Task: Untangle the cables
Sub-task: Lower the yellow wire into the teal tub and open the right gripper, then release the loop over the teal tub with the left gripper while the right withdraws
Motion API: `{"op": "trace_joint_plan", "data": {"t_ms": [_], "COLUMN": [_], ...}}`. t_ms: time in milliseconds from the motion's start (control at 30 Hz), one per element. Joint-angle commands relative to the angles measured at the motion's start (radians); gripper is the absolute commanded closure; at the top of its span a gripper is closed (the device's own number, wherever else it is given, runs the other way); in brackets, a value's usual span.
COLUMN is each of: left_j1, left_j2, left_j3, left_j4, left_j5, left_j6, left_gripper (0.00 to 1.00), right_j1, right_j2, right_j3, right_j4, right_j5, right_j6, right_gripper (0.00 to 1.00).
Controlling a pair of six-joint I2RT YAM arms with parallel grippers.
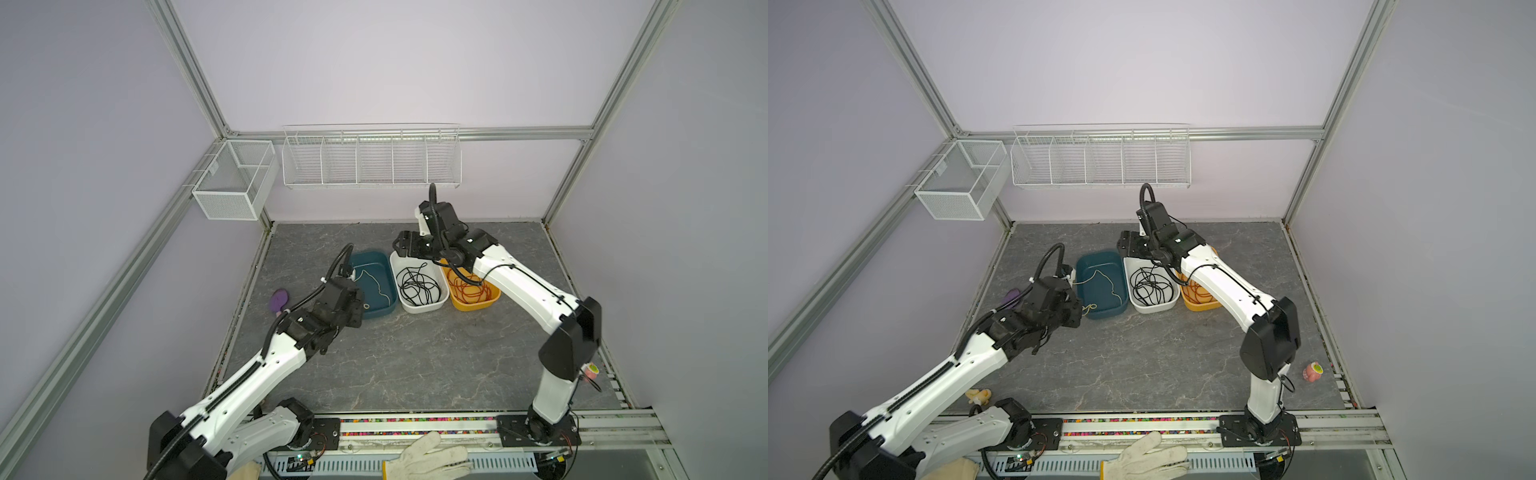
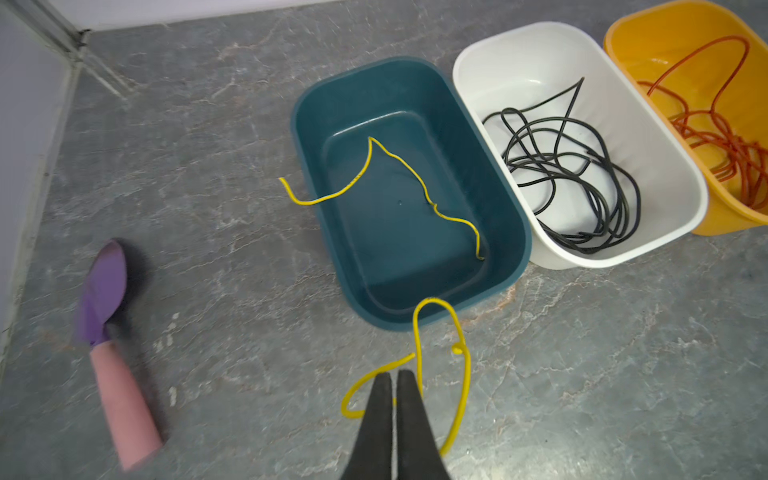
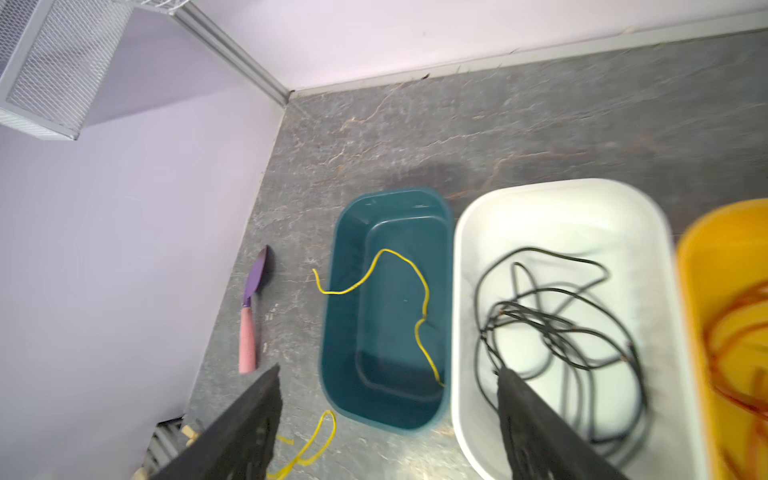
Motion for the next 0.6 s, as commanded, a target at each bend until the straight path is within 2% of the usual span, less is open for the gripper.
{"op": "trace_joint_plan", "data": {"t_ms": [0,133,167,267,333,367,500,567], "left_j1": [0.015,0.022,0.023,0.031,0.032,0.034,0.037,0.039], "left_j2": [0.13,0.268,0.293,0.363,0.403,0.417,0.447,0.454], "left_j3": [0.091,0.174,0.187,0.222,0.248,0.258,0.271,0.297], "left_j4": [0.063,0.058,0.066,0.077,0.067,0.064,0.066,0.039], "left_j5": [0.008,-0.037,-0.049,-0.065,-0.074,-0.076,-0.099,-0.12], "left_j6": [0.057,0.08,0.089,0.105,0.108,0.109,0.122,0.129], "left_gripper": [1.0,1.0,1.0,1.0,0.98,0.9,0.44,0.32], "right_j1": [-0.004,-0.016,-0.018,-0.02,-0.021,-0.023,-0.027,-0.028], "right_j2": [-0.156,-0.367,-0.418,-0.549,-0.634,-0.678,-0.865,-0.96], "right_j3": [-0.147,-0.322,-0.358,-0.449,-0.515,-0.55,-0.687,-0.751], "right_j4": [0.06,0.07,0.061,0.01,-0.03,-0.055,-0.126,-0.146], "right_j5": [0.039,0.086,0.097,0.131,0.17,0.192,0.299,0.339], "right_j6": [-0.062,-0.107,-0.119,-0.154,-0.175,-0.186,-0.208,-0.195], "right_gripper": [0.12,0.01,0.02,0.11,0.12,0.12,0.11,0.11]}}
